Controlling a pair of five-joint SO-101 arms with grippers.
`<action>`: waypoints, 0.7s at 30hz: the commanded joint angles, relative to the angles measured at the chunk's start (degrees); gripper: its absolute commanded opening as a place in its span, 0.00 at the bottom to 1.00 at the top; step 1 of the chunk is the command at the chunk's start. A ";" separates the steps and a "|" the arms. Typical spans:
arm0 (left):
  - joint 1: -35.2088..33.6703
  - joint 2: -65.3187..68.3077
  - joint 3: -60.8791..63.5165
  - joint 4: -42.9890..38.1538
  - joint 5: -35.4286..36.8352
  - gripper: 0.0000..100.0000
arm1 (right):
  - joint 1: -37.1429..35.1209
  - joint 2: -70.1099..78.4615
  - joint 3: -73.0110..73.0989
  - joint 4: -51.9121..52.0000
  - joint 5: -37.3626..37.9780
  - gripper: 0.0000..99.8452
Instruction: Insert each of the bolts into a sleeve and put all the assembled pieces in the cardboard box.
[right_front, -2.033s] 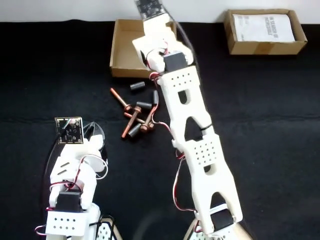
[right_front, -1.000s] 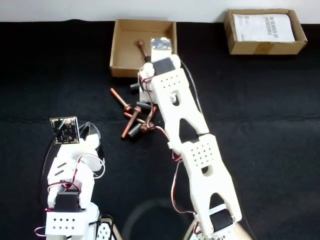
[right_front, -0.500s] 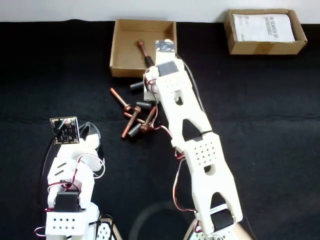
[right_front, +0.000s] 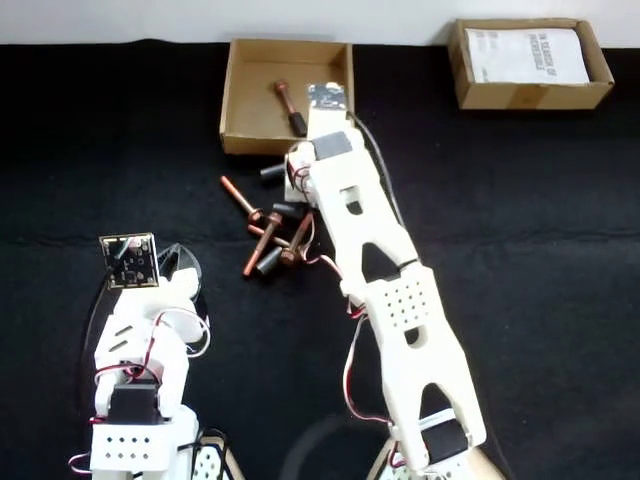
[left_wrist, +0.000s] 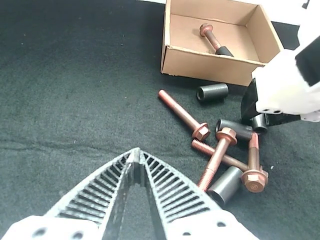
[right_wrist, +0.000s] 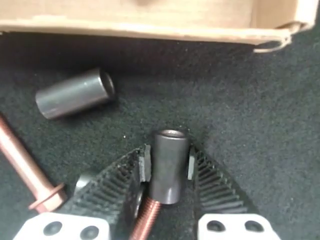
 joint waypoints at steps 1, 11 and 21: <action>-0.48 0.31 1.27 0.18 -0.26 0.02 | -0.22 1.80 -0.31 -0.31 0.26 0.12; -0.40 0.48 1.27 0.18 -0.26 0.02 | 1.10 0.40 -6.11 4.18 0.18 0.01; -0.57 0.48 1.27 2.11 -0.18 0.02 | 5.76 -11.30 -42.33 20.26 2.37 0.01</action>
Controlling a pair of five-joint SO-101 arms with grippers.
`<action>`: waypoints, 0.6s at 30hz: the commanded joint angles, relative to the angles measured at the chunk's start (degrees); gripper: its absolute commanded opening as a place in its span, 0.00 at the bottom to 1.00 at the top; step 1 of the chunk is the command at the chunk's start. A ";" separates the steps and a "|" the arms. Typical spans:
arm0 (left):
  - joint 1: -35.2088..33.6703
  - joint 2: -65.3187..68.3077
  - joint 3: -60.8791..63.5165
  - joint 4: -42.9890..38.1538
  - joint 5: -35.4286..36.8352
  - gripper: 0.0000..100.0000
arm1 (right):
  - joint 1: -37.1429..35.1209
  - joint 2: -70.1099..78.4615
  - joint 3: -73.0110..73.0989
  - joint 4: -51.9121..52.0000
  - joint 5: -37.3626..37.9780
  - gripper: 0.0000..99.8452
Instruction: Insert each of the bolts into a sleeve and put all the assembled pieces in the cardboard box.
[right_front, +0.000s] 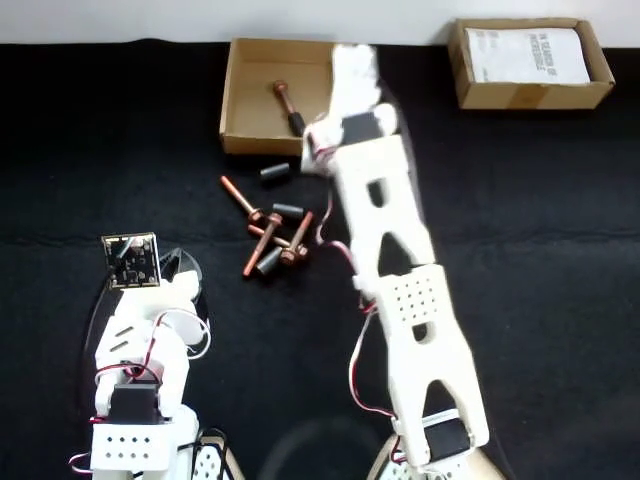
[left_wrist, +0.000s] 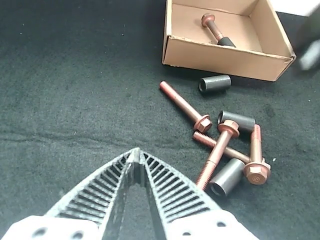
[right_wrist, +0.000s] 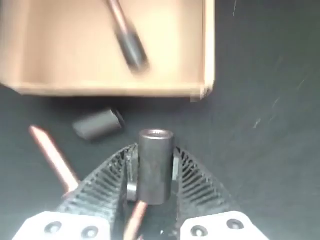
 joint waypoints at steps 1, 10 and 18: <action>-0.75 0.48 1.27 0.18 -0.18 0.02 | 1.71 -11.30 -12.88 5.58 3.60 0.01; -3.03 0.40 1.36 6.86 -0.09 0.02 | 6.29 -36.00 -11.30 7.96 4.84 0.01; -15.25 -0.13 0.84 15.21 -0.26 0.02 | 7.60 -56.84 -11.03 8.13 10.37 0.01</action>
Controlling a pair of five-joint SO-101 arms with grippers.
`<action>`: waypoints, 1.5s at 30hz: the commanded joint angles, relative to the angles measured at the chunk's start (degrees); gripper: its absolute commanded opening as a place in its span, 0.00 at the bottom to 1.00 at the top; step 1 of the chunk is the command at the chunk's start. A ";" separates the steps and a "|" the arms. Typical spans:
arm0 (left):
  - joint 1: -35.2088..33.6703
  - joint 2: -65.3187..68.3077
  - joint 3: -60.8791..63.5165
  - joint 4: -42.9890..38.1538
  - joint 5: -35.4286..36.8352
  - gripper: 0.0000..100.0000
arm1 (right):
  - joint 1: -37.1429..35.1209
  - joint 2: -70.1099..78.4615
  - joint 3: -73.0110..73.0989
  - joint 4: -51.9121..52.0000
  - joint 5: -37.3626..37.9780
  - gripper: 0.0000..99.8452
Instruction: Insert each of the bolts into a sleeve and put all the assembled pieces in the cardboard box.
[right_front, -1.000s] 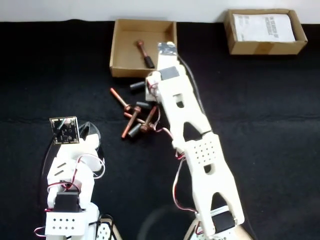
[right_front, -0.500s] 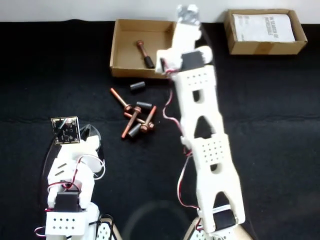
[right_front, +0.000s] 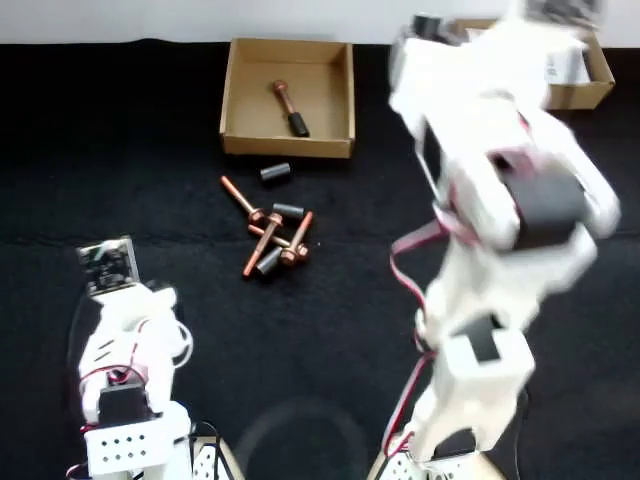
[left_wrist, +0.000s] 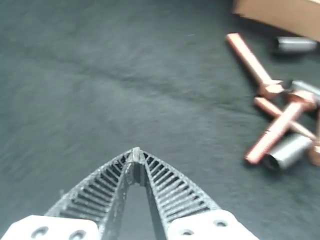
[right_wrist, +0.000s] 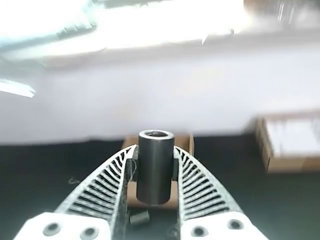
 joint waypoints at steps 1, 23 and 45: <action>-3.12 -0.13 0.75 2.46 -0.26 0.02 | 0.84 -11.21 -5.67 0.75 2.90 0.01; 5.41 1.10 -12.97 5.89 -9.67 0.02 | 20.70 -79.08 75.12 0.40 4.48 0.01; 12.97 101.05 -91.91 14.95 -43.34 0.03 | 40.66 -102.99 102.81 0.40 8.97 0.01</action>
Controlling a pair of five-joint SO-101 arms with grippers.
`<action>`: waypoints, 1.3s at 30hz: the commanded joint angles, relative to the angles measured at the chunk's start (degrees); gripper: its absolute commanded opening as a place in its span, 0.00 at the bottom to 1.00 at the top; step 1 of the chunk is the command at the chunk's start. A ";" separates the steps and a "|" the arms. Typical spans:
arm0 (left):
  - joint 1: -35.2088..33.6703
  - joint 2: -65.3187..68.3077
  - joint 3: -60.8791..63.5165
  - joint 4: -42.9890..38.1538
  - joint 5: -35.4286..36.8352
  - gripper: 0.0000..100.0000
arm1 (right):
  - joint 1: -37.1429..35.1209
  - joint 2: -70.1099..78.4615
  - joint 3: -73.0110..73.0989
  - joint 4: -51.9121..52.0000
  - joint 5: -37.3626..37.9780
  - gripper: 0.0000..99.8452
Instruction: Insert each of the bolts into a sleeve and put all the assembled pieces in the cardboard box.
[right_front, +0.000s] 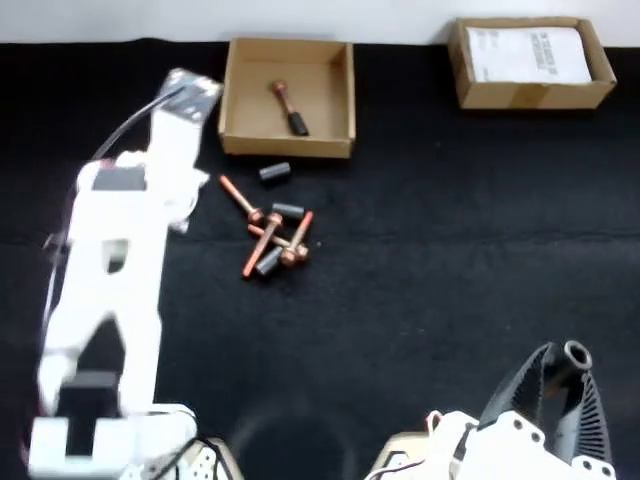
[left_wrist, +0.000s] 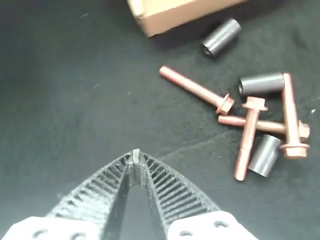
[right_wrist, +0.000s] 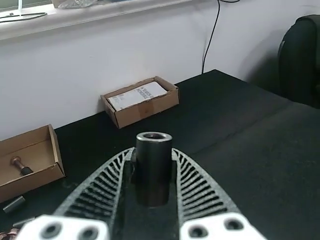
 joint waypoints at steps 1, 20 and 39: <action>1.80 11.82 -12.44 1.14 -10.20 0.03 | 3.21 -0.66 0.57 0.40 5.01 0.01; 12.44 37.67 -43.74 27.08 -71.47 0.02 | 7.60 -0.48 0.75 0.40 10.46 0.01; 15.34 44.09 -44.09 21.19 -62.77 0.09 | 7.60 -0.66 0.66 -3.38 14.42 0.01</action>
